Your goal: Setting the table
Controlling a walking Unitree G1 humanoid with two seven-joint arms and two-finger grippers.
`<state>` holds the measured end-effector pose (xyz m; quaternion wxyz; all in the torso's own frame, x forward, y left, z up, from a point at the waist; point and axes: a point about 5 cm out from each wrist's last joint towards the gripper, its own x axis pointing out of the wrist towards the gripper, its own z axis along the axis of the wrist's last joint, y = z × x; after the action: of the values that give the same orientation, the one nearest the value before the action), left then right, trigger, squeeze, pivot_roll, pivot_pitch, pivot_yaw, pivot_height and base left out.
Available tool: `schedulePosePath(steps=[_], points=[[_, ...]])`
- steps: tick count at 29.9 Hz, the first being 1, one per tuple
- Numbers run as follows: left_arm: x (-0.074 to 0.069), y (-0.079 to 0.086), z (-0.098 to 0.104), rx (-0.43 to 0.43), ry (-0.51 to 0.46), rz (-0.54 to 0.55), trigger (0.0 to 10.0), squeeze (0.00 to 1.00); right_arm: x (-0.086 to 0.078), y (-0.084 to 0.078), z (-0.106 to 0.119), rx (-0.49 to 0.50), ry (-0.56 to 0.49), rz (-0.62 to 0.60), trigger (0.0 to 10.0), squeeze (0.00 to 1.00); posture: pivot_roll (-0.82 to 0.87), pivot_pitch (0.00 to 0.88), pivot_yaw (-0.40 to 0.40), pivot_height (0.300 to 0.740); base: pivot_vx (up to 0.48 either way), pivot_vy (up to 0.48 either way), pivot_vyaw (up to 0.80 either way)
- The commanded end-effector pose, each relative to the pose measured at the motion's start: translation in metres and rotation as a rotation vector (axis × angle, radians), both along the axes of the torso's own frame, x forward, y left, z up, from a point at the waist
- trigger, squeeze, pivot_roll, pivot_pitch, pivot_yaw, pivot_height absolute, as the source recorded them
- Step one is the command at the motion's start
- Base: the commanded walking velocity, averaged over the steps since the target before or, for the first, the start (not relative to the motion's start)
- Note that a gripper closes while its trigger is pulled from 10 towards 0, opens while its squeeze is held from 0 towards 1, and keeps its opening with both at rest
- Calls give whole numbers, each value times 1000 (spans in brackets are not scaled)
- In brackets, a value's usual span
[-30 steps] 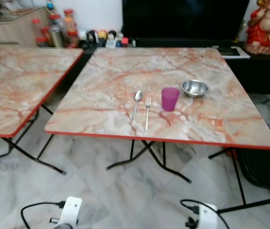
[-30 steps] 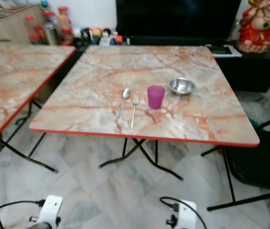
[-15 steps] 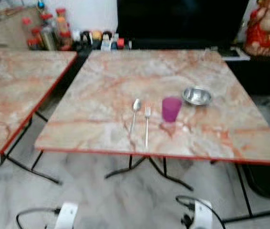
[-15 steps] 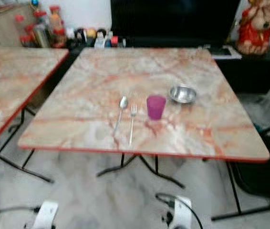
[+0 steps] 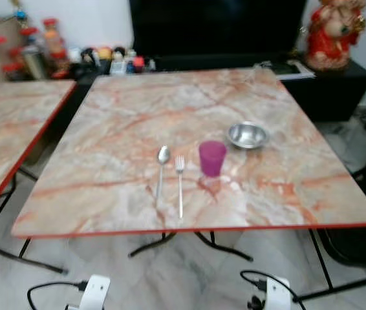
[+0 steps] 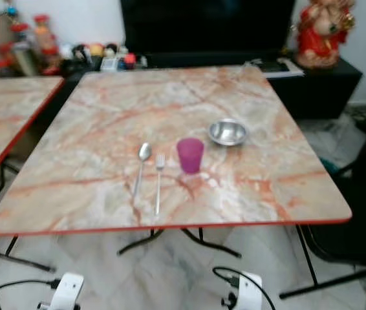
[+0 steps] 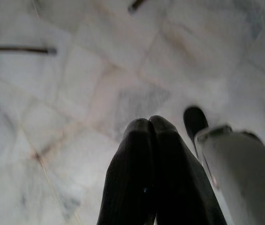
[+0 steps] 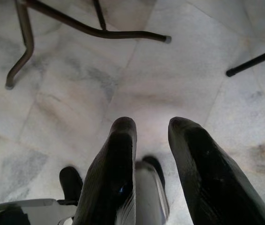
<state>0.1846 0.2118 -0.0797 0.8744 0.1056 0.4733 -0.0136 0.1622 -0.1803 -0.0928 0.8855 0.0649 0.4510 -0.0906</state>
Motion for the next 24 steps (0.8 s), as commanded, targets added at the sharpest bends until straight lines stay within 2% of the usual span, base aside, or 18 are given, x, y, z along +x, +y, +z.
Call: schedulePosePath(steps=[1, 8, 15, 16, 20, 21, 24], points=[[-1, -4, -1, 2, 10, -18, 10000, 0, -1, -5, 0, -15, 5, 1, 10000, 0, -104, 0, 50, 740, 0, 0, 0], [-4, -4, -3, 9, 23, -38, 10000, 0, -4, -9, 0, -30, -12, -15, 10000, 0, -112, 0, 54, 740, 0, 0, 0], [-7, -3, -4, 13, 46, -41, 10000, 0, -21, -22, -1, -69, -56, -86, 10000, 0, -131, 0, 65, 740, 0, 0, 0], [-9, -3, -5, 10, 50, -38, 10000, 0, -26, -31, 1, -106, -90, -145, 10000, 0, -148, 0, 69, 740, 0, 0, 0], [-10, -3, -6, 12, 57, -46, 10000, 0, -35, -44, 4, -178, -125, -212, 10000, 0, -171, 0, 75, 740, 0, 0, 0], [-10, -3, -6, 12, 57, -49, 10000, 0, -39, -51, 9, -236, -176, -250, 10000, 0, -178, 0, 77, 740, 0, 0, 0], [-10, -3, -6, 11, 58, -49, 10000, 0, -44, -60, 18, -312, -249, -314, 10000, 0, -197, 0, 85, 740, 0, 0, 0]])
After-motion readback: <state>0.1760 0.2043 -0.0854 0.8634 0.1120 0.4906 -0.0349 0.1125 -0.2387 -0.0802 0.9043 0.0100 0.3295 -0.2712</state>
